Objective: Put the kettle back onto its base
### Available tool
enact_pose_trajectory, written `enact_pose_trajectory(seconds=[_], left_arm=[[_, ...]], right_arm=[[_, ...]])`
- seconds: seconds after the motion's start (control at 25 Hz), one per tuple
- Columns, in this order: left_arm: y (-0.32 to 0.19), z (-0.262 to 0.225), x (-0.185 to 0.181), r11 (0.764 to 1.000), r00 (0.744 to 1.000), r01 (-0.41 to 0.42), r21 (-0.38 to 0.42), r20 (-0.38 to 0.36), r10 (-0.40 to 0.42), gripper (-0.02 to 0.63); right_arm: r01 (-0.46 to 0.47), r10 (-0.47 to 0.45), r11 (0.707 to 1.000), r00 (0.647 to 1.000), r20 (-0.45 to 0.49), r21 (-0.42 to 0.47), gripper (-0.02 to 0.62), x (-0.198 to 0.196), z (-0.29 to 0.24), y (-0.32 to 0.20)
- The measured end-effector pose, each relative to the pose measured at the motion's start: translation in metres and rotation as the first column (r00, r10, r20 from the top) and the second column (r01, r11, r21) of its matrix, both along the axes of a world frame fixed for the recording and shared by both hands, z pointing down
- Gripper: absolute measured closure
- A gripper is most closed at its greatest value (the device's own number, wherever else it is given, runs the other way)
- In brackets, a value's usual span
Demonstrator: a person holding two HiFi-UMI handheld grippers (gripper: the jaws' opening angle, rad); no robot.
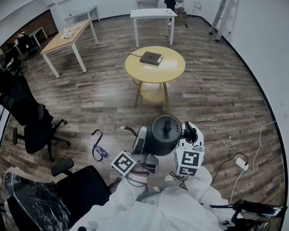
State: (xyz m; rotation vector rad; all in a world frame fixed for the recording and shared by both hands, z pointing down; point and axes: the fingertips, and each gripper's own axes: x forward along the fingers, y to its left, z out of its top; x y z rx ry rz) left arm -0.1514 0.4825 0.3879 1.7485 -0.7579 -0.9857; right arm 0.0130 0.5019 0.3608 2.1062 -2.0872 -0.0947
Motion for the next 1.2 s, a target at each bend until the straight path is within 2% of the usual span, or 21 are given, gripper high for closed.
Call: enact_pose_trajectory(seconds=[0.56, 0.72, 0.96, 1.12, 1.2], left_arm=[[-0.049, 0.012, 0.012, 1.000, 1.000, 0.003, -0.025, -0.014, -0.003, 0.285], [-0.077, 0.016, 0.022, 1.000, 1.000, 0.009, -0.004, 0.003, -0.009, 0.285], [-0.126, 0.010, 0.042, 0.999, 0.999, 0.027, -0.032, -0.040, -0.028, 0.285], [-0.161, 0.013, 0.052, 0.998, 0.999, 0.051, -0.022, -0.001, -0.051, 0.285], [-0.177, 0.011, 0.059, 0.998, 0.998, 0.055, -0.029, -0.017, -0.056, 0.285]], right_arm=[[0.007, -0.007, 1.000, 1.000, -0.009, -0.002, 0.574, 0.012, 0.013, -0.053], [0.014, -0.014, 1.000, 1.000, -0.008, 0.003, 0.574, 0.022, 0.013, -0.081], [0.034, -0.034, 0.999, 0.999, -0.006, -0.002, 0.574, 0.040, 0.012, -0.135], [0.050, -0.050, 0.999, 0.999, -0.004, 0.003, 0.574, 0.053, 0.009, -0.172], [0.053, -0.053, 0.999, 0.999, -0.006, 0.003, 0.574, 0.059, 0.008, -0.188]])
